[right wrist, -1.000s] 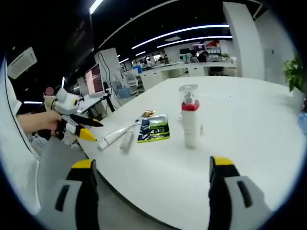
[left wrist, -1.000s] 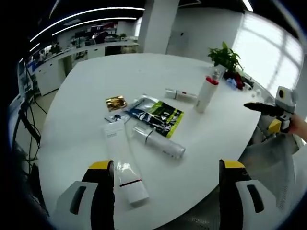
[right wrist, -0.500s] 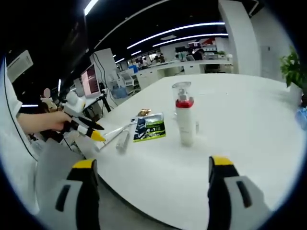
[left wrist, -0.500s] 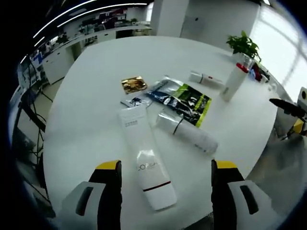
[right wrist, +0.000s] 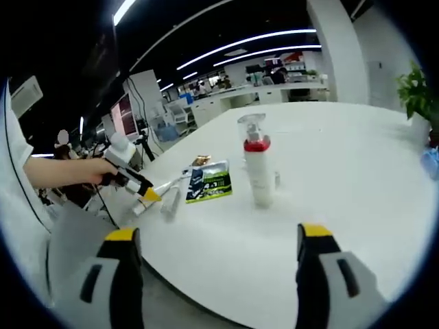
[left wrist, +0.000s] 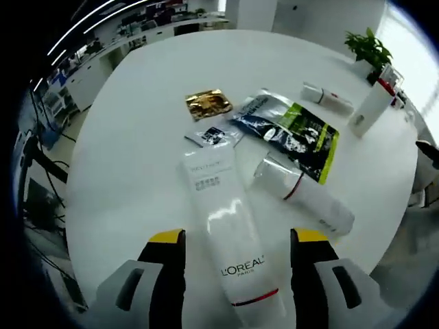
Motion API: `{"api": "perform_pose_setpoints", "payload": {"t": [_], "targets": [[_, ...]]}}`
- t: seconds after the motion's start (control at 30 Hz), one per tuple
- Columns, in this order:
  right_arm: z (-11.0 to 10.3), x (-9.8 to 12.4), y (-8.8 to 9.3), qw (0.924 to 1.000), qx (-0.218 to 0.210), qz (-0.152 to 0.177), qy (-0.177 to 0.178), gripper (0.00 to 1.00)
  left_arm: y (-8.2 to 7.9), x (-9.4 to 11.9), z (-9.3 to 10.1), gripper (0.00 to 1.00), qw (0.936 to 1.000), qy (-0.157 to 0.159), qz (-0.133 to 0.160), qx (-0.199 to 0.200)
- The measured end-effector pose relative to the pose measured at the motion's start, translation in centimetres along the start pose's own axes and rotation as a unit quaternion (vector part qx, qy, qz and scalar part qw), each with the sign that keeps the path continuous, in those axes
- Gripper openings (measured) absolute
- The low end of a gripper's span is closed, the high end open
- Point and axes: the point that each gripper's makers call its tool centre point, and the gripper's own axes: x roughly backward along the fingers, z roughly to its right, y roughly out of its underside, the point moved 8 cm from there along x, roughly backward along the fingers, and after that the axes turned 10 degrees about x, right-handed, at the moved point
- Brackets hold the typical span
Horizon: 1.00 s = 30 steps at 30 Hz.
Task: Arrange the skincare products in the storage area until every visible bottle or jar stands upright without overlapping.
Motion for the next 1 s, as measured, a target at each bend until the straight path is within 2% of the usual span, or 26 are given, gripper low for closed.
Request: {"api": "perform_pose_setpoints", "payload": {"t": [0.13,0.33,0.43,0.53,0.8,1.0], "targets": [[0.03,-0.17,0.12,1.0000,-0.001,-0.003,0.000,0.95,-0.43,-0.60,0.02,0.56,0.9999,-0.008,-0.010,0.003],[0.21,-0.29,0.12,1.0000,-0.005,-0.002,0.001,0.94,-0.90,-0.70,-0.60,0.46,0.9991,-0.038,-0.016,-0.010],[0.30,-0.33,0.17,1.0000,-0.007,-0.002,0.002,0.94,-0.90,-0.64,-0.59,0.44,0.9993,-0.035,-0.014,-0.002],[0.31,-0.37,0.24,1.0000,-0.008,-0.003,0.001,0.94,-0.94,-0.56,-0.76,0.37,0.9994,-0.035,-0.006,-0.002],[0.27,-0.46,0.22,0.9999,-0.008,-0.006,-0.002,0.93,-0.75,-0.55,-0.93,0.35,0.9991,-0.033,0.021,0.016],[0.22,-0.43,-0.10,1.0000,-0.005,-0.002,-0.004,0.92,-0.64,0.26,-0.89,0.34,0.9982,-0.033,0.044,0.023]]}}
